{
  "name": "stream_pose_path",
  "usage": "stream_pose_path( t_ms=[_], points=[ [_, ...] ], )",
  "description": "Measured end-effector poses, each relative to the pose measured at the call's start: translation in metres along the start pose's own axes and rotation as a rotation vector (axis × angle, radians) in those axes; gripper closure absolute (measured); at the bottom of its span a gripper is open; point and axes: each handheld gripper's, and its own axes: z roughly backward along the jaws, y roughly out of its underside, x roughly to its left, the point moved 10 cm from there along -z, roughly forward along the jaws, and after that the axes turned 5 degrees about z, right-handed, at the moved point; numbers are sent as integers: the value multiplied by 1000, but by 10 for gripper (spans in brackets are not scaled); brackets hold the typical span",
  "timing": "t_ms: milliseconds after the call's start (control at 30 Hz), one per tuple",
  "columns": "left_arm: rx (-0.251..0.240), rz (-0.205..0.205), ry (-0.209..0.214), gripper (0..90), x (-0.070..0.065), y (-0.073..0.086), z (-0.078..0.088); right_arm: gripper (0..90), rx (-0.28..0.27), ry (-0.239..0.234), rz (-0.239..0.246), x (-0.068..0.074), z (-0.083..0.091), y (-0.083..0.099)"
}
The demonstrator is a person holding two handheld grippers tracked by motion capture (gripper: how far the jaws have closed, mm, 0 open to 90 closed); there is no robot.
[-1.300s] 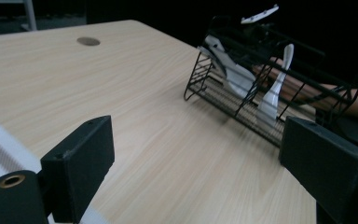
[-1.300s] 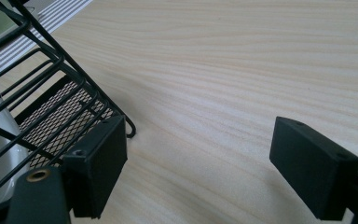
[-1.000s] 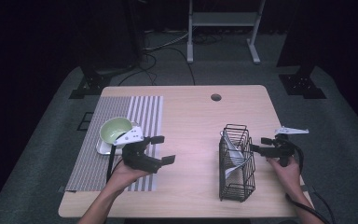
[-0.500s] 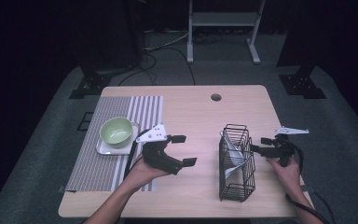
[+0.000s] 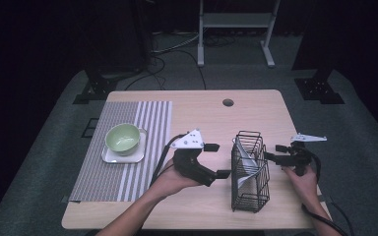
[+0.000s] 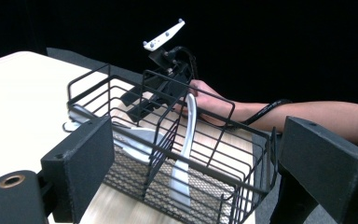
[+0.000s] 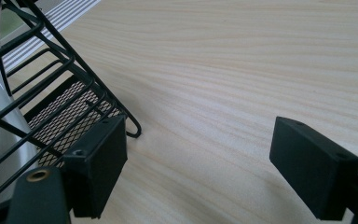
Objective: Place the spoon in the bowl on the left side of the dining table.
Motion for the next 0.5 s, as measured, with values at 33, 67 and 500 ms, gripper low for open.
stream_pose_path(
  t_ms=[33, 67, 500],
  points=[
    [3, -3, 6, 94, -2, -1, -3, 178, 0, -1, 0, 0, 0, 0],
    [8, -5, 10, 93, -4, -1, -5, 178, 0, -1, 0, 0, 0, 0],
    [49, -8, 39, 103, -19, -2, -33, 178, 1, -3, 2, 1, 0, 0]
  ],
)
